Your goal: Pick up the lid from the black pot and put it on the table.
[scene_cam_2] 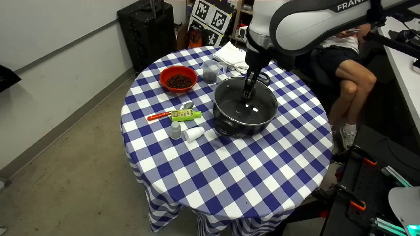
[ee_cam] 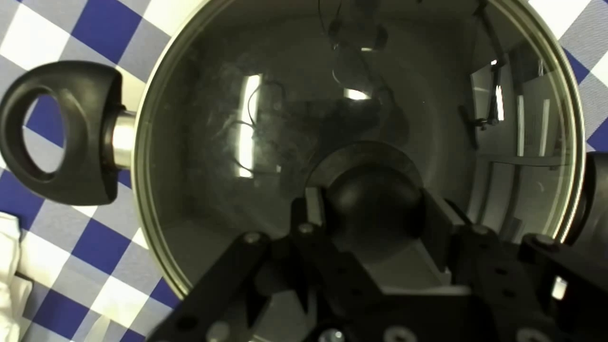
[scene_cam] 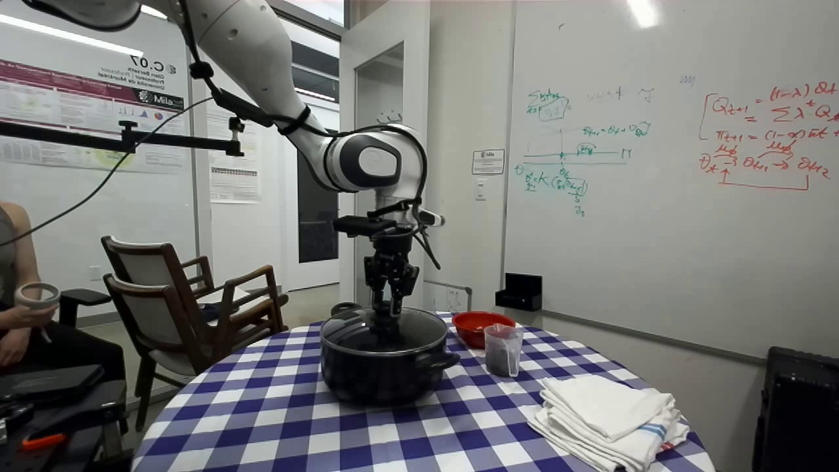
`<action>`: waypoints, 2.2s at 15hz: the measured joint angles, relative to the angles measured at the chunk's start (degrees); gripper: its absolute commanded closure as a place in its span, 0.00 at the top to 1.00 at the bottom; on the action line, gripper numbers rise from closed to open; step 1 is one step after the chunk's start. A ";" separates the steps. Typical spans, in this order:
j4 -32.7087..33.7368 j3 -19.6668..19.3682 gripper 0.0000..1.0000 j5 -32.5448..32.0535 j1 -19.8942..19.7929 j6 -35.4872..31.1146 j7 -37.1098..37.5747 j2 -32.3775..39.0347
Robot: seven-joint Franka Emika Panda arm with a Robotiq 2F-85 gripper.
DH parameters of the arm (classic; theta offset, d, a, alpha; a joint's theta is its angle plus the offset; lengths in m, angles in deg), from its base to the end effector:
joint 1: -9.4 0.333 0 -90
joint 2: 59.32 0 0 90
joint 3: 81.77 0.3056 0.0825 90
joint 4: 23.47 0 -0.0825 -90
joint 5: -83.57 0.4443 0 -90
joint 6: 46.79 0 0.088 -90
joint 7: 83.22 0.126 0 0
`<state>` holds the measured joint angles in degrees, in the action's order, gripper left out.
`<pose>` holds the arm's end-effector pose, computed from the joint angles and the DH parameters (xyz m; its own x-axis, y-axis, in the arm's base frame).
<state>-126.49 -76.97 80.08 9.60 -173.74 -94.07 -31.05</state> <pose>0.6819 0.0552 0.2006 0.9507 0.3012 -0.0734 0.3015 -0.9534 -0.0078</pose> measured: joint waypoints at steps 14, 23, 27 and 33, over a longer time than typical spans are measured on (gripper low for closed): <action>-21.77 -6.99 0.26 -2.83 -2.54 1.00 8.00 -26.46; -38.03 -12.07 0.26 -0.63 -8.14 -3.40 21.06 -31.46; -43.34 -14.20 0.26 0.97 -10.61 -11.92 26.16 -31.15; -45.15 -15.97 0.26 11.96 -12.13 -22.86 26.41 -26.34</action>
<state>-171.65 -92.94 92.04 -2.53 -196.60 -67.66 -57.38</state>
